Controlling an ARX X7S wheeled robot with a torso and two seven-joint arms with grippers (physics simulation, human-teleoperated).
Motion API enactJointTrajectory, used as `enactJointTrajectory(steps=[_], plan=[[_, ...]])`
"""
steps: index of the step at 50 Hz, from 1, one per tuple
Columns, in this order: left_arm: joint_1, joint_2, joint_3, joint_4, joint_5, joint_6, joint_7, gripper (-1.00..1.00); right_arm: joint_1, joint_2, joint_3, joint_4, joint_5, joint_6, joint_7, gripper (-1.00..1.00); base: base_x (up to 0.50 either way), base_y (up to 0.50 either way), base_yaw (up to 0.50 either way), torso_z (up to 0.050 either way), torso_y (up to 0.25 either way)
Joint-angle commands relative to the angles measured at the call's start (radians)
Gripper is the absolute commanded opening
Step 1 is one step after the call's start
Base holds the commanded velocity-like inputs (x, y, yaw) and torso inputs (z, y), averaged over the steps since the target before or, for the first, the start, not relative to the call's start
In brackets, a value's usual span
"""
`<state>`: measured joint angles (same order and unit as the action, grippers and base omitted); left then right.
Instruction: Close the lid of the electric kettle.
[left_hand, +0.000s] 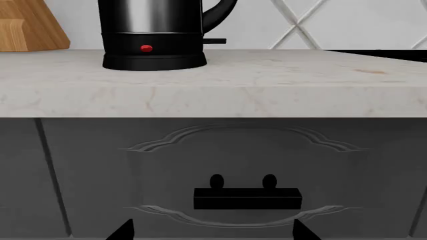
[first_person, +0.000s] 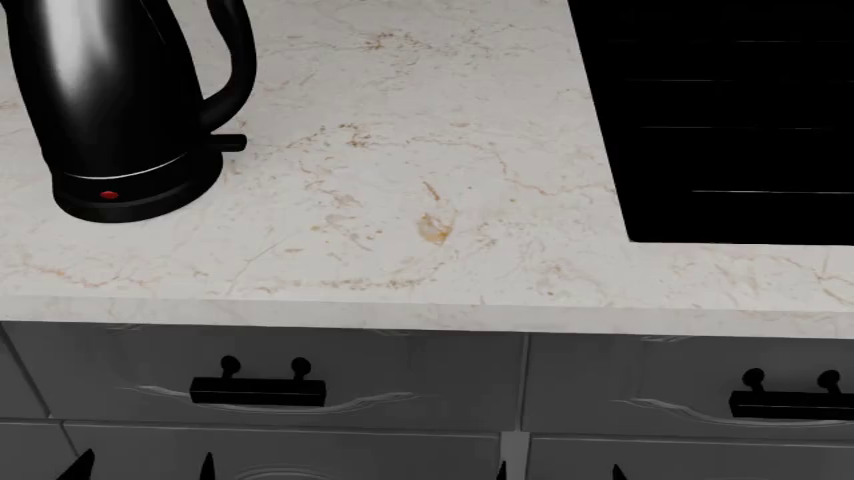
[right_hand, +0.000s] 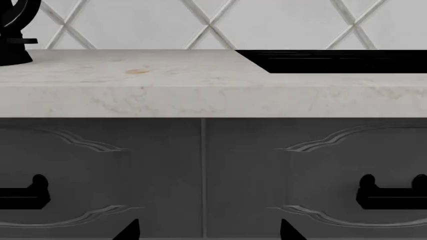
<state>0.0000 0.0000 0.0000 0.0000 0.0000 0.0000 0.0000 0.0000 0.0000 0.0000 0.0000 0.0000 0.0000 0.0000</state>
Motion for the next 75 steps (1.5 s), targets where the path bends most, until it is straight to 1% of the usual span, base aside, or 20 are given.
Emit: enactJointTrajectory(steps=[1, 16, 19, 20, 23, 24, 26, 36, 61, 67, 70, 75], plan=[[-0.002, -0.011, 0.012, -0.001, -0.011, 0.000, -0.011, 1.00, 0.003, 0.022, -0.028, 0.008, 0.022, -0.005, 0.028, 1.00, 0.00, 0.00, 0.00, 0.000, 0.000], [-0.003, -0.051, 0.062, 0.006, -0.052, 0.003, -0.062, 1.00, 0.000, 0.058, -0.065, -0.006, 0.061, 0.006, 0.065, 1.00, 0.00, 0.00, 0.00, 0.000, 0.000], [-0.011, -0.057, 0.073, -0.003, -0.026, -0.017, -0.089, 1.00, -0.001, 0.063, -0.071, -0.008, 0.066, 0.006, 0.070, 1.00, 0.00, 0.00, 0.00, 0.000, 0.000], [-0.008, -0.059, 0.079, -0.008, -0.020, 0.017, -0.092, 1.00, -0.001, 0.065, -0.073, -0.008, 0.067, 0.005, 0.070, 1.00, 0.00, 0.00, 0.00, 0.000, 0.000], [-0.011, -0.063, 0.085, -0.012, -0.025, 0.027, -0.096, 1.00, -0.002, 0.069, -0.078, -0.008, 0.071, 0.004, 0.074, 1.00, 0.00, 0.00, 0.00, 0.000, 0.000], [-0.008, -0.070, 0.095, -0.014, -0.018, 0.057, -0.091, 1.00, -0.001, 0.070, -0.080, -0.008, 0.073, 0.005, 0.076, 1.00, 0.00, 0.00, 0.00, 0.021, 0.000], [-0.013, -0.072, 0.102, -0.007, -0.008, 0.029, -0.100, 1.00, -0.001, 0.072, -0.083, -0.009, 0.075, 0.004, 0.079, 1.00, 0.00, 0.00, 0.00, 0.050, 0.000], [-0.014, -0.083, 0.117, 0.008, -0.031, 0.013, -0.103, 1.00, -0.002, 0.084, -0.097, -0.007, 0.087, 0.000, 0.091, 1.00, 0.00, 0.00, 0.00, 0.050, 0.000], [-0.021, -0.109, 0.150, 0.005, -0.061, 0.008, -0.130, 1.00, -0.002, 0.111, -0.130, -0.012, 0.116, 0.005, 0.117, 1.00, 0.00, 0.00, 0.00, 0.050, 0.000], [-0.017, -0.109, 0.145, 0.007, -0.095, 0.013, -0.129, 1.00, -0.001, 0.116, -0.137, -0.013, 0.123, 0.011, 0.119, 1.00, 0.00, 0.00, 0.00, 0.050, 0.000], [-0.014, -0.121, 0.150, 0.039, -0.075, -0.007, -0.145, 1.00, -0.013, 0.121, -0.121, -0.058, 0.165, 0.050, 0.118, 1.00, 0.00, 0.00, 0.00, 0.016, 0.000], [-0.003, -0.142, 0.157, 0.218, -0.068, -0.157, -0.165, 1.00, -0.024, 0.155, -0.108, -0.230, 0.183, 0.198, 0.150, 1.00, 0.00, 0.00, 0.00, 0.000, 0.000]])
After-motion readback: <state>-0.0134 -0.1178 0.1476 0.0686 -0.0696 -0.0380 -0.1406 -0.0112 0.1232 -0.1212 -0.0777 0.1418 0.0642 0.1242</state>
